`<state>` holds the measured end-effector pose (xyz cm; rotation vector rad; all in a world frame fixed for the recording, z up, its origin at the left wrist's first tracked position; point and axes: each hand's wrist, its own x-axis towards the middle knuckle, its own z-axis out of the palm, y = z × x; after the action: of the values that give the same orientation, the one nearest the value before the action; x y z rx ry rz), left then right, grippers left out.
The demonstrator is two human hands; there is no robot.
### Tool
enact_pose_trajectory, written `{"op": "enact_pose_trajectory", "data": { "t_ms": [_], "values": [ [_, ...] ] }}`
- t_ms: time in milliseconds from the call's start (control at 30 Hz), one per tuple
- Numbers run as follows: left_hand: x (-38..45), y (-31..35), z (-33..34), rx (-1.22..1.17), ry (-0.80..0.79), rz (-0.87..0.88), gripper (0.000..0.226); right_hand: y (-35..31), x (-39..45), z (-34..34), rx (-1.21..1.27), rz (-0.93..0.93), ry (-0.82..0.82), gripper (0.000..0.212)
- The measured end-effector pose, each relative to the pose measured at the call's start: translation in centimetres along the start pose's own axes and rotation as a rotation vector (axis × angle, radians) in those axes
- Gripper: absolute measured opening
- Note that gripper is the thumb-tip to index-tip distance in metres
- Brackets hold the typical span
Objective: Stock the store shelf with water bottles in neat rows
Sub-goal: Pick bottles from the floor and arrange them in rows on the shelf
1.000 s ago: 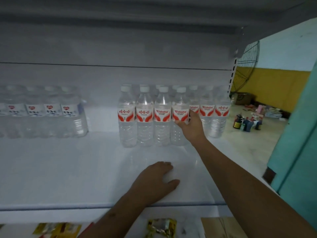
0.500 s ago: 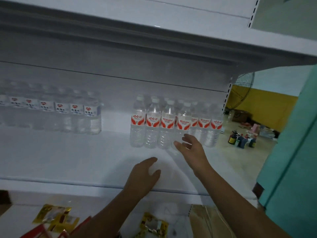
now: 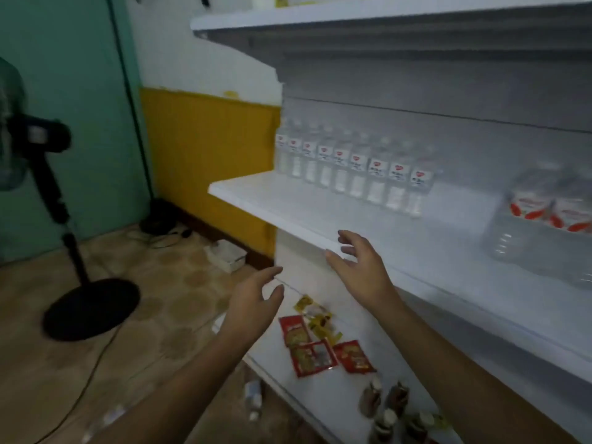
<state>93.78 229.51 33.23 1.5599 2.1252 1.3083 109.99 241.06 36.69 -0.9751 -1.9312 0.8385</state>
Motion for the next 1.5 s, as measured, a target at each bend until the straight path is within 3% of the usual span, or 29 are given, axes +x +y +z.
{"op": "enact_pose_trajectory", "data": {
  "t_ms": [233, 500, 633, 900, 1067, 1167, 1367, 1500],
  "values": [
    [-5.6, -11.9, -6.4, 0.104, 0.116, -0.327, 0.043, -0.9, -1.9, 16.9, -0.095, -0.156, -0.401, 0.061],
    [-11.0, -23.0, -8.9, 0.096, 0.17, -0.652, 0.039, 4.3, -6.1, 29.6, -0.224, -0.076, -0.771, 0.063],
    [-12.1, -28.4, -8.7, 0.044, 0.218, -0.788, 0.038, 7.5, -7.0, 35.2, -0.256, -0.033, -0.873, 0.062],
    [-14.6, -40.9, -4.7, 0.026, 0.158, -1.046, 0.037, 14.4, -11.5, 48.0, -0.231, 0.131, -1.101, 0.053],
    [-18.6, -49.2, -4.0, -0.03, 0.212, -1.25, 0.036, 18.0, -15.4, 57.5, -0.182, 0.094, -1.249, 0.044],
    [-21.9, -52.3, -2.6, -0.073, 0.286, -1.394, 0.034, 20.6, -17.7, 63.7, -0.298, -0.062, -1.349, 0.057],
    [-26.0, -56.4, 2.4, -0.234, 0.299, -1.561, 0.032, 23.8, -18.9, 72.3, -0.769, -0.835, -1.537, 0.076],
    [-27.1, -57.4, 4.3, -0.292, 0.271, -1.623, 0.032, 25.1, -19.8, 74.2, -0.788, -1.073, -1.437, 0.067]
  ]
}}
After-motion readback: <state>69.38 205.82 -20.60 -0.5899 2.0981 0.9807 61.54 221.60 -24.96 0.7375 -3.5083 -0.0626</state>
